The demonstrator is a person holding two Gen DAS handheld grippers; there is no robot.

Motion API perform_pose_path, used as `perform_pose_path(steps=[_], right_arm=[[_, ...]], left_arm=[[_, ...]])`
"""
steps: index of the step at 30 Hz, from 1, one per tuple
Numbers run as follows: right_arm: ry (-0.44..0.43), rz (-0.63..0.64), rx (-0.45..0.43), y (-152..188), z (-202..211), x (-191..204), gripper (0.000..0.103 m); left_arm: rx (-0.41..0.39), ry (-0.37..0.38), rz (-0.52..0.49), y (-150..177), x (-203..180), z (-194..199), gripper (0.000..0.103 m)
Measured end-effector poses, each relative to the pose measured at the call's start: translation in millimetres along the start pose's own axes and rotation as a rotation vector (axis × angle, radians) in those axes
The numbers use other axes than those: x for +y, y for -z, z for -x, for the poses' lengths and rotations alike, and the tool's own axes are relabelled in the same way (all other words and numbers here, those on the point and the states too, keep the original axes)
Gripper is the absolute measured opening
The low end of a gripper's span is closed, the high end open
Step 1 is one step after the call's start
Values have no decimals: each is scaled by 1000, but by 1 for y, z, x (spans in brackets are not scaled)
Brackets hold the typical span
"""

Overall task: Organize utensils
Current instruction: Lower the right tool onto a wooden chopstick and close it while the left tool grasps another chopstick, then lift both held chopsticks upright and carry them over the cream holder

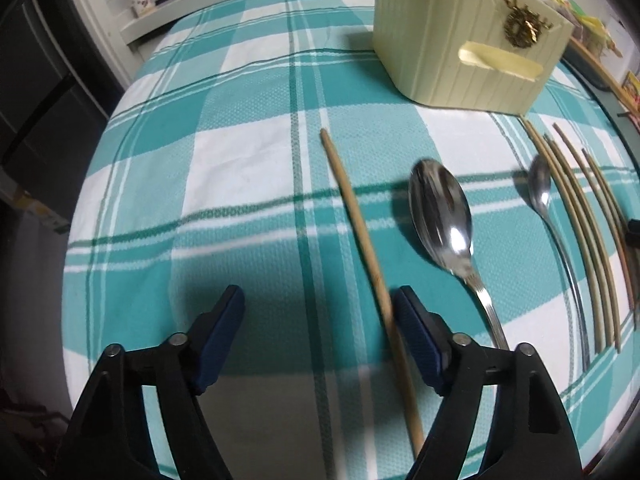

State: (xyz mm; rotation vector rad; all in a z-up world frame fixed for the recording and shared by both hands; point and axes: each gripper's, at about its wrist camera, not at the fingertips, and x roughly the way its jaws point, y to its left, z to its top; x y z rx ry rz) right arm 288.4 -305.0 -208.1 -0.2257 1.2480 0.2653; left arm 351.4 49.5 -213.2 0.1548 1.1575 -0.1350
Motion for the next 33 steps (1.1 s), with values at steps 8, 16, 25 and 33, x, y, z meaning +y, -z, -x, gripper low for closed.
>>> perform_pose_path(steps=[8,16,25,33], right_arm=[[-17,-16,-16,-59,-23,-6,7],[-83,-123,-68,-91,-34,-23,6],[-175,-188,-355,-62,57,-30,6],[-234,-231,-546,-31,115,-36,7]], left_arm=[[20,38,22,-42,11,-17,38],[-5,51,70,-64,17,-19,4],[-257,180,187,-47,51,82,4],[-378,230,219,-31,62,139,4]])
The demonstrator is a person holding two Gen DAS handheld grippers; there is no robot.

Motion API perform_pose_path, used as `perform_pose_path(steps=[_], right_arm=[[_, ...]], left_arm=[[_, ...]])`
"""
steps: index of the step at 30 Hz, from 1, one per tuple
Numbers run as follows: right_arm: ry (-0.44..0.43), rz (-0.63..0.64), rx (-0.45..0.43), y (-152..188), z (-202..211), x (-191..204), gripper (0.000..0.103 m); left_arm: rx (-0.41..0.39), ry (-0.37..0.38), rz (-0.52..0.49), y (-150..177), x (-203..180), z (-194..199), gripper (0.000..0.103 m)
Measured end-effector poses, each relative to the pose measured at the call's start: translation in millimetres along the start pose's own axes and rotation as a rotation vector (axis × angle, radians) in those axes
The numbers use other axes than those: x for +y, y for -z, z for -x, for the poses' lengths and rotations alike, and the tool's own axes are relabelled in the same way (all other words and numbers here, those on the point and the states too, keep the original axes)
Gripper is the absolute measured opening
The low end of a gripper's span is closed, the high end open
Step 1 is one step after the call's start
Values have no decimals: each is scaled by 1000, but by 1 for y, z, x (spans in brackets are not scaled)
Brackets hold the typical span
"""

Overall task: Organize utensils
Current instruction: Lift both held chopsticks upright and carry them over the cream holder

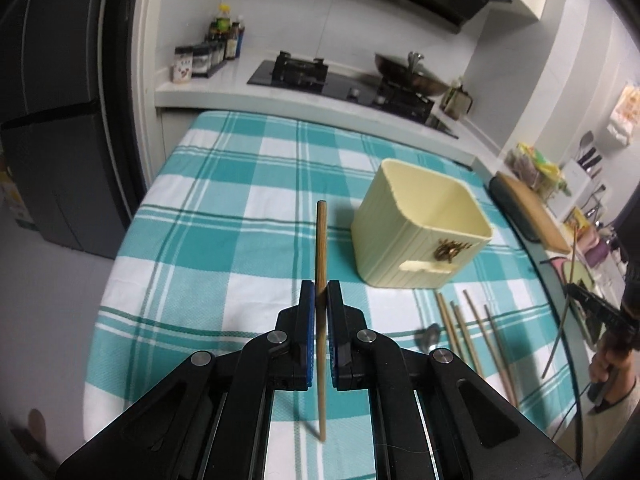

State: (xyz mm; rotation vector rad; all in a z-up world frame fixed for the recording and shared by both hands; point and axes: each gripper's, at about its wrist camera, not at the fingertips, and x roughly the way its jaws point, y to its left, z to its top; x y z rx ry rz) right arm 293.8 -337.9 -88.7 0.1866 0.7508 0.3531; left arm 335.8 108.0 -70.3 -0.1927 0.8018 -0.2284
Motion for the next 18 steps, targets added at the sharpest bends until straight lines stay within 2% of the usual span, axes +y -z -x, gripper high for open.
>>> perform_pose_path(steps=[4,8,13,18], right_arm=[[-47,-8,-54,5,21,8,7],[-85,-21,-53,7,30,11,7],[-45,34,-84,3,42,22,7],[-25,48,-132,-24,50,34,7]], left_arm=[[-34,14,-30,1,-9,20,4],[-49,8,-70,1,-19,29,4],[-49,12,-100,-2,-33,34,4],[-104,55,-118,-34,-54,55,4]])
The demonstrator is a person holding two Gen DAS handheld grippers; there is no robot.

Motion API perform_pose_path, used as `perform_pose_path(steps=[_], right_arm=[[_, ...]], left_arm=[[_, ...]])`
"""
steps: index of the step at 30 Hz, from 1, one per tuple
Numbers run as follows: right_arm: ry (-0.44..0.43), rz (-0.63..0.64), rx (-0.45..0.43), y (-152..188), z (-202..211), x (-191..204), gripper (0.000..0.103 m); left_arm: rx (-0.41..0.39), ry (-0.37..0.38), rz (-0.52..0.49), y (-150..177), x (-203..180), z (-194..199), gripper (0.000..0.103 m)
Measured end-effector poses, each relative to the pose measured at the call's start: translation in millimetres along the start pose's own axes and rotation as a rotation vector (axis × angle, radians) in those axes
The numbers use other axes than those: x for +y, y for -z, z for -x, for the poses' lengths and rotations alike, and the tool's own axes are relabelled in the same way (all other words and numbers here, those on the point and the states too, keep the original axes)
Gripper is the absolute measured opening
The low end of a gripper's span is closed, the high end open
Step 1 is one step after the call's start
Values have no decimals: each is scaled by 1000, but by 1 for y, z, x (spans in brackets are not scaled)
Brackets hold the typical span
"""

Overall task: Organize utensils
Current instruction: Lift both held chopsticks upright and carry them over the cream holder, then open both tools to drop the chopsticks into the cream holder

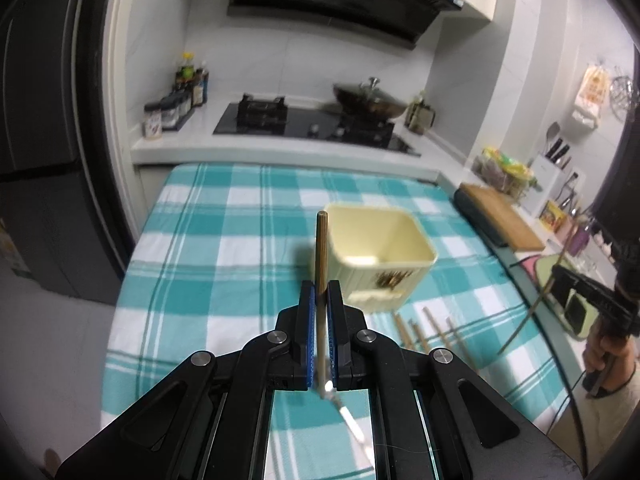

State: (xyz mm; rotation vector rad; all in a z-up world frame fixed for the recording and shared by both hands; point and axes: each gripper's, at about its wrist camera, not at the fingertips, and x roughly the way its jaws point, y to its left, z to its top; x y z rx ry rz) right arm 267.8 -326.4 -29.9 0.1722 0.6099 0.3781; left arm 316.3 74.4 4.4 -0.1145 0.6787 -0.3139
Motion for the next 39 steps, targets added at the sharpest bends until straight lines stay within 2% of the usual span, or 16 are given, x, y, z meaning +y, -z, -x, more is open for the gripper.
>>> perform_pose_path(steps=[6,9,11,13,15,19,23,24,26,27,29,33,35,39], right_arm=[[8,45,-159,-71,-6,25,7],[-2,42,-248,-100,-20,40,7],[1,47,-282,-111,-41,49,7],[26,79,-291,-111,-65,60,7],[54,125,-254,-104,-96,66,7],[61,173,-71,-83,-158,66,7],[36,120,89,-67,-200,54,7],[28,103,123,-64,-207,50,7],[24,70,183,-63,-221,45,9],[30,60,188,-63,-220,42,17],[20,31,154,-63,-204,36,29],[28,32,119,-52,-157,30,43],[52,62,124,-36,-131,25,47],[166,108,143,32,-81,-3,50]], left_arm=[[-176,9,-27,-71,-32,13,4],[-258,-34,-47,-95,-50,-3,4],[-259,-56,-44,-102,-56,-25,4],[-223,-67,-36,-103,-59,-53,4],[-156,-66,-16,-98,-56,-83,4],[-22,-43,21,-81,-48,-135,4],[112,-27,42,-64,-42,-181,5],[136,-33,51,-62,-42,-189,8],[164,-30,78,-58,-40,-195,32],[163,-25,89,-56,-38,-191,38],[147,-15,85,-51,-33,-175,58],[147,-69,-22,-17,-19,-132,73],[153,-113,-63,16,-4,-110,82],[185,-186,-52,97,31,-87,82]])
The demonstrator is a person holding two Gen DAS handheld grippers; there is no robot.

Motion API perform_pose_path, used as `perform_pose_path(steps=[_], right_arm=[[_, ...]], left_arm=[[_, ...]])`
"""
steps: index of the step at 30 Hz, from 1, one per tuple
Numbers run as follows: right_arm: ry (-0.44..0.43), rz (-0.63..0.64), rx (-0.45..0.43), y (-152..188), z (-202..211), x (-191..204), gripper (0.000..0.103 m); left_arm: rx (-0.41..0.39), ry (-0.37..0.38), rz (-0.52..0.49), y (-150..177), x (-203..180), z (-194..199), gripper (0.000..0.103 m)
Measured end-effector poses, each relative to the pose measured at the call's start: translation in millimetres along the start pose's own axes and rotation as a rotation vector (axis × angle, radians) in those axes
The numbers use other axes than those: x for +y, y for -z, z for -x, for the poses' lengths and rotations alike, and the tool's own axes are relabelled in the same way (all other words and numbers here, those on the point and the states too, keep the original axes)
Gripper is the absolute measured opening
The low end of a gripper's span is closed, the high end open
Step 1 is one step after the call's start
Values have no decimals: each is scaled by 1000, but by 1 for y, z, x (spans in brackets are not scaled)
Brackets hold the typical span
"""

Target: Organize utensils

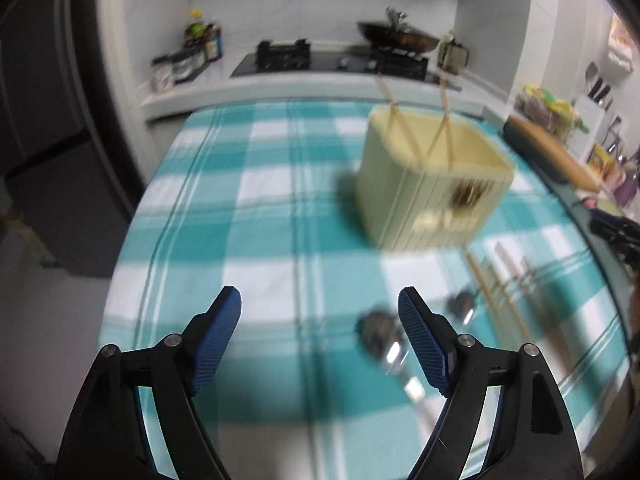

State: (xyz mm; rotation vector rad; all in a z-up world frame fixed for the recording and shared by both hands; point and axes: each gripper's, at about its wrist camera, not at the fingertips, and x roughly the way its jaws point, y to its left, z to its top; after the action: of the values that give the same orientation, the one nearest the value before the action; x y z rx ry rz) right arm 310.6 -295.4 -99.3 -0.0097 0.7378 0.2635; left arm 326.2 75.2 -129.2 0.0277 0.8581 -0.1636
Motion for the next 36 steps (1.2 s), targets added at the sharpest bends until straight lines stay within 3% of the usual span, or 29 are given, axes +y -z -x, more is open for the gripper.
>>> perform_pose_path(steps=[4,9,14,20,23,36], right_arm=[[159,-62,66,87,14,-32,50],[255,-156,163,142,6,-55,50],[265,-128,184,144,-10,-46,50],[237,-171,180,141,-14,-52,54],[258,-151,184,141,-16,-48,54],[253,-156,183,142,-15,-49,54]], left_arm=[[48,-56,105,62,23,-16,82],[64,-138,101,78,23,-40,82],[49,-202,60,81,16,-53,86],[71,-149,151,82,33,-57,98],[80,-157,136,81,29,-59,101],[84,-154,140,80,29,-61,103]])
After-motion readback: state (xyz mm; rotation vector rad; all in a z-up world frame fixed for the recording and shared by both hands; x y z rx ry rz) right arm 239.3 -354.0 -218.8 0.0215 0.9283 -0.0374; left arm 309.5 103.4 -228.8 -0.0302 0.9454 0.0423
